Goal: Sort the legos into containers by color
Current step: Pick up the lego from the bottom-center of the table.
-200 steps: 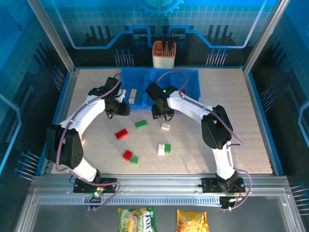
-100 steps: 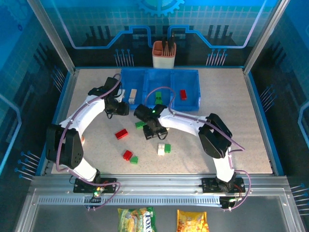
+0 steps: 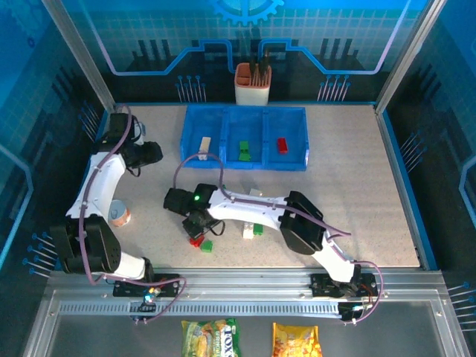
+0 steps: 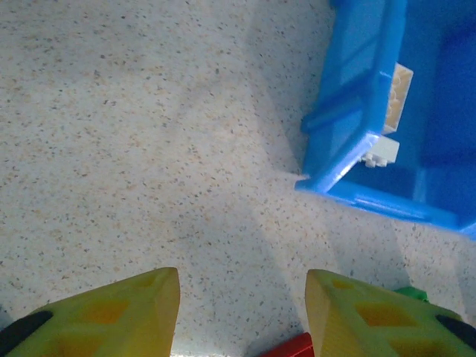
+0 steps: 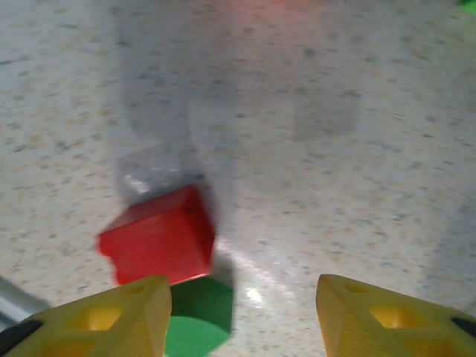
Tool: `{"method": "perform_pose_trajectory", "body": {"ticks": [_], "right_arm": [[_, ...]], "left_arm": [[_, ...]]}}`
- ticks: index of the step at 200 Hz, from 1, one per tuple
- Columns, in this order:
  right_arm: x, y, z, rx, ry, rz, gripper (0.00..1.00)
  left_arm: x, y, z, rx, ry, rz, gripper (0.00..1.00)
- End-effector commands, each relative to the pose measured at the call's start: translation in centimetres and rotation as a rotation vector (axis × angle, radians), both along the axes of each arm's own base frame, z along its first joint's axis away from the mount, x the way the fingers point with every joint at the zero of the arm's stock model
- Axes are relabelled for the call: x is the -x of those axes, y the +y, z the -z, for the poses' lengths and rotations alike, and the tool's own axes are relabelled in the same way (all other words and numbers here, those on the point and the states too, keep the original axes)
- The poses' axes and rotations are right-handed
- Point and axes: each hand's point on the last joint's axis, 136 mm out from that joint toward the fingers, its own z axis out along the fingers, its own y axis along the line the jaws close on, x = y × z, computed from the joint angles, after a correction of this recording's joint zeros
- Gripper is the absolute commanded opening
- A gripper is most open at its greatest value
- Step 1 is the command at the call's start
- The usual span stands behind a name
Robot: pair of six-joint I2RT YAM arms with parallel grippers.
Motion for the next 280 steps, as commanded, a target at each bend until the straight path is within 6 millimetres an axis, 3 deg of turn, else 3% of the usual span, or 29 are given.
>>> {"method": "perform_pose_trajectory", "body": {"ticks": [1, 20, 27, 88, 135, 209, 280], "right_arm": [[2.0, 0.1, 0.7, 0.078, 0.023, -0.088, 0.56], [2.6, 0.9, 0.4, 0.089, 0.012, -0.124, 0.57], [2.7, 0.9, 1.6, 0.118, 0.014, -0.134, 0.58], [1.6, 0.9, 2.1, 0.150, -0.013, -0.124, 0.62], [1.3, 1.0, 3.6, 0.150, 0.021, -0.118, 0.63], [1.8, 1.1, 6.4, 0.164, 0.076, -0.113, 0.60], [1.9, 1.2, 6.6, 0.163, 0.080, -0.102, 0.51]], "left_arm": [[0.1, -0.4, -0.4, 0.071, -0.027, -0.006, 0.49], [0.1, -0.5, -0.4, 0.080, -0.027, -0.003, 0.49], [0.1, -0.6, -0.4, 0.086, -0.029, 0.002, 0.49], [0.1, -1.0, -0.4, 0.098, -0.032, 0.016, 0.49], [0.1, -1.2, -0.3, 0.112, -0.030, 0.021, 0.49], [0.0, -1.4, -0.3, 0.122, -0.029, 0.029, 0.49], [0.0, -1.4, -0.2, 0.124, -0.024, 0.031, 0.49]]}}
